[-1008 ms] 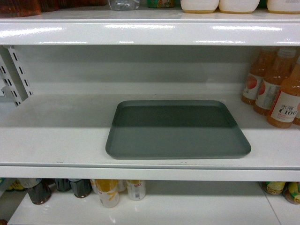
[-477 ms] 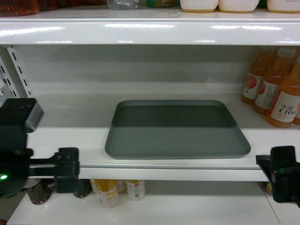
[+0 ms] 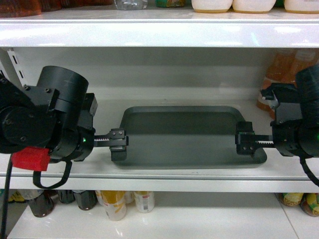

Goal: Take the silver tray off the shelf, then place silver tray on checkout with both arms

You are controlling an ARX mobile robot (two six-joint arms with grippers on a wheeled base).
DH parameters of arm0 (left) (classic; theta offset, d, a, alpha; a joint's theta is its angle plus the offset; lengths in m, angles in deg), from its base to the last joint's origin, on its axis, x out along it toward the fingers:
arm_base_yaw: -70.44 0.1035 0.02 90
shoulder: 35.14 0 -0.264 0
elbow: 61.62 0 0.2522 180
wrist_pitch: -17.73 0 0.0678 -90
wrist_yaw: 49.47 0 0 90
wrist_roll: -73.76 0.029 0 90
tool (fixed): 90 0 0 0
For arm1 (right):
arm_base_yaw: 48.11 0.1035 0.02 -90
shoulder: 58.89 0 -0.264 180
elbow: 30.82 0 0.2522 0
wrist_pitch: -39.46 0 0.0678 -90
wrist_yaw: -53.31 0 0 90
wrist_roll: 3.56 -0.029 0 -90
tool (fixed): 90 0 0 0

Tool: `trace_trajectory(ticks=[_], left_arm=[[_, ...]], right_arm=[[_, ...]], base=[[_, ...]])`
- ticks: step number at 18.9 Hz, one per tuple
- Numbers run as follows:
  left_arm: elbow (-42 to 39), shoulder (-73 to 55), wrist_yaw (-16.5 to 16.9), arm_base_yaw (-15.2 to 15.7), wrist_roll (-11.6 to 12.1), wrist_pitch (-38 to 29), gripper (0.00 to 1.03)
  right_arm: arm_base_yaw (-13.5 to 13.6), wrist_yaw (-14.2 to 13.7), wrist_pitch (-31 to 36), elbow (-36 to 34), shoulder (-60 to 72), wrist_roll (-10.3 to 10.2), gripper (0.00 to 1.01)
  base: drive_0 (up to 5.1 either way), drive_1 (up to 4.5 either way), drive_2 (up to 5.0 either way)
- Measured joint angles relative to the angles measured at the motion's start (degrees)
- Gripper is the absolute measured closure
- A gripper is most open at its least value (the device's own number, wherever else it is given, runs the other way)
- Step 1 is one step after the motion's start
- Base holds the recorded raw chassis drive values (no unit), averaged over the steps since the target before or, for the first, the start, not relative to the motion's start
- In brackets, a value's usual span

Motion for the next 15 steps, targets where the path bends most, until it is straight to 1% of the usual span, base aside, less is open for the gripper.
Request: trace_trajectory(ticks=[1, 4, 5, 6, 8, 9, 10, 11, 12, 14, 15], left_arm=[[5.2, -3.3, 0.8, -0.1, 0.0, 2.6, 0.05], [10.4, -6.7, 0.6, -0.1, 0.0, 5.1, 0.05], [14.4, -9.4, -0.3, -0.1, 0.1, 8.0, 0.05], [17.6, -10.7, 0.1, -0.1, -0.8, 11.1, 0.05], [18.9, -11.8, -0.5, -0.1, -1.9, 11.5, 0.05], [19.4, -11.8, -0.5, -0.1, -2.2, 12.1, 0.05], [19.9, -12.0, -0.4, -0.1, -2.6, 13.1, 0.05], [21.0, -12.4, -0.5, -0.2, -2.6, 14.8, 0.1], [21.6, -12.6, -0.5, -0.3, -2.8, 15.8, 0.17], [22.3, -12.8, 0.0, -0.4, -2.8, 18.2, 0.37], [22.7, -12.9, 0.1, -0.5, -2.8, 19.1, 0.42]], right_arm=[[0.0, -1.6, -3.0, 6.8, 4.7, 0.3, 0.03], [-0.4, -3.2, -6.4, 14.9, 9.6, 0.3, 0.03], [-1.5, -3.6, -10.8, 21.8, 13.8, 0.3, 0.03], [-2.4, -4.1, -13.5, 26.3, 16.8, 0.5, 0.03], [-3.0, -4.0, -15.3, 28.9, 18.4, 0.8, 0.04], [-3.1, -3.6, -16.1, 29.9, 19.1, 1.4, 0.12], [-3.3, -2.7, -16.9, 30.3, 19.3, 1.6, 0.19], [-3.3, -1.7, -18.1, 30.8, 19.3, 1.6, 0.27], [-3.3, -1.1, -18.8, 30.9, 19.3, 1.7, 0.34], [-3.3, 0.4, -19.5, 31.0, 19.3, 1.7, 0.54], [-3.3, 0.7, -19.6, 31.0, 19.3, 1.6, 0.6]], base=[[0.0, 0.0, 0.0], [0.0, 0.0, 0.0], [0.0, 0.0, 0.0], [0.0, 0.0, 0.0], [0.0, 0.0, 0.0], [0.0, 0.0, 0.0], [0.0, 0.0, 0.0], [0.0, 0.0, 0.0], [0.0, 0.0, 0.0], [0.0, 0.0, 0.0], [0.0, 0.0, 0.0]])
